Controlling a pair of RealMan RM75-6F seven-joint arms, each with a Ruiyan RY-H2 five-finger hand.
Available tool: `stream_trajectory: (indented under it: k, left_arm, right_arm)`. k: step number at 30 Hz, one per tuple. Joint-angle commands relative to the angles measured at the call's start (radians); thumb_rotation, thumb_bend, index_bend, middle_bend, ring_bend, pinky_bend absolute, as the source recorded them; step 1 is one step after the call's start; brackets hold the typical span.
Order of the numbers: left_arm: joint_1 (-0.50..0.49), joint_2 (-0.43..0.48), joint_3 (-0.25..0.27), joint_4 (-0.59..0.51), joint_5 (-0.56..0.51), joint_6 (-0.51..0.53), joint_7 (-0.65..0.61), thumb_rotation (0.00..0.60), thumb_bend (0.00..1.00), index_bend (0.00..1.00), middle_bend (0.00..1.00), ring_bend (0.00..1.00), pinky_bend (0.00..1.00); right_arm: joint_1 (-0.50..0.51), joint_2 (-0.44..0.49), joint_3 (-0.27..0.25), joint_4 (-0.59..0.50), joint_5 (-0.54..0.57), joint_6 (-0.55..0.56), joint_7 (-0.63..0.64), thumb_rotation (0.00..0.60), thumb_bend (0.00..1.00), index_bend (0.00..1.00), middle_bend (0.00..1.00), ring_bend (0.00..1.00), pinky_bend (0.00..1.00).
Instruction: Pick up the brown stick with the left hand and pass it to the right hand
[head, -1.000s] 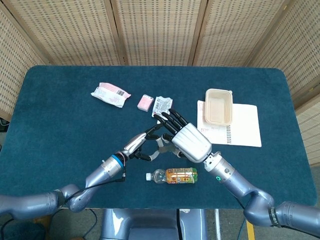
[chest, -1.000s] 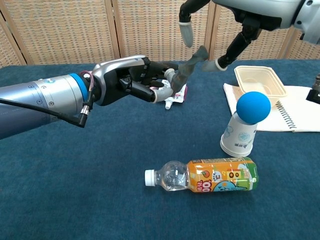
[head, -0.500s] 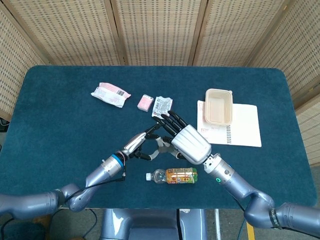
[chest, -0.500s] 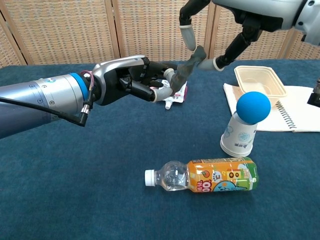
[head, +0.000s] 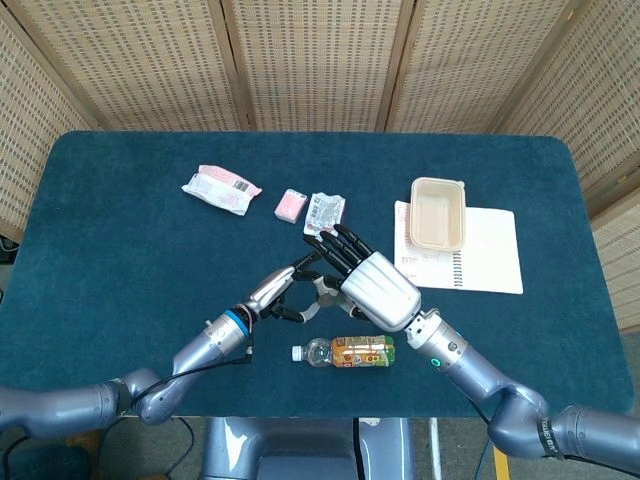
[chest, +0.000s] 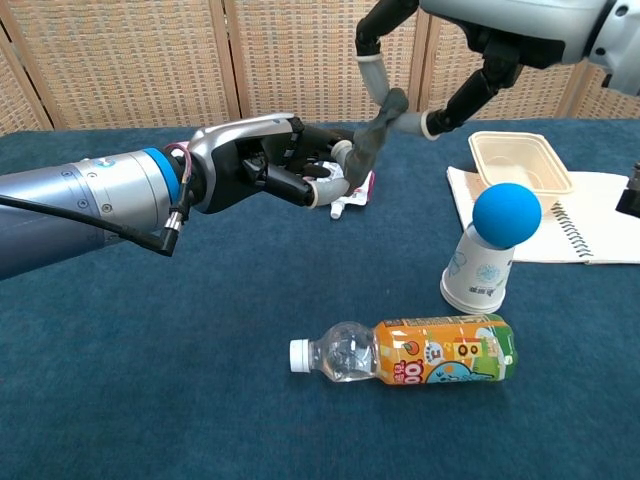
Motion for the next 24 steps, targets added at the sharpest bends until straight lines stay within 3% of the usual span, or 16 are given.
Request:
stream_trajectory:
  k: [1, 18, 24]
  left_arm:
    - [-0.001, 0.000, -0.001, -0.001, -0.002, 0.000, 0.001, 0.600, 0.49, 0.78, 0.00, 0.00, 0.00]
    - [-0.001, 0.000, -0.008, 0.007, -0.024, -0.001, 0.003, 0.600, 0.49, 0.78, 0.00, 0.00, 0.00]
    - [0.002, 0.010, -0.017, 0.010, -0.032, 0.003, 0.003, 0.600, 0.49, 0.78, 0.00, 0.00, 0.00]
  right_arm:
    - [0.001, 0.004, -0.006, -0.007, -0.002, -0.001, 0.005, 0.600, 0.64, 0.68, 0.08, 0.00, 0.00]
    - [-0.001, 0.015, -0.017, 0.001, -0.010, 0.014, 0.009, 0.600, 0.73, 0.84, 0.09, 0.00, 0.00]
    - [-0.008, 0.020, -0.022, 0.011, -0.012, 0.026, 0.005, 0.600, 0.73, 0.86, 0.09, 0.00, 0.00]
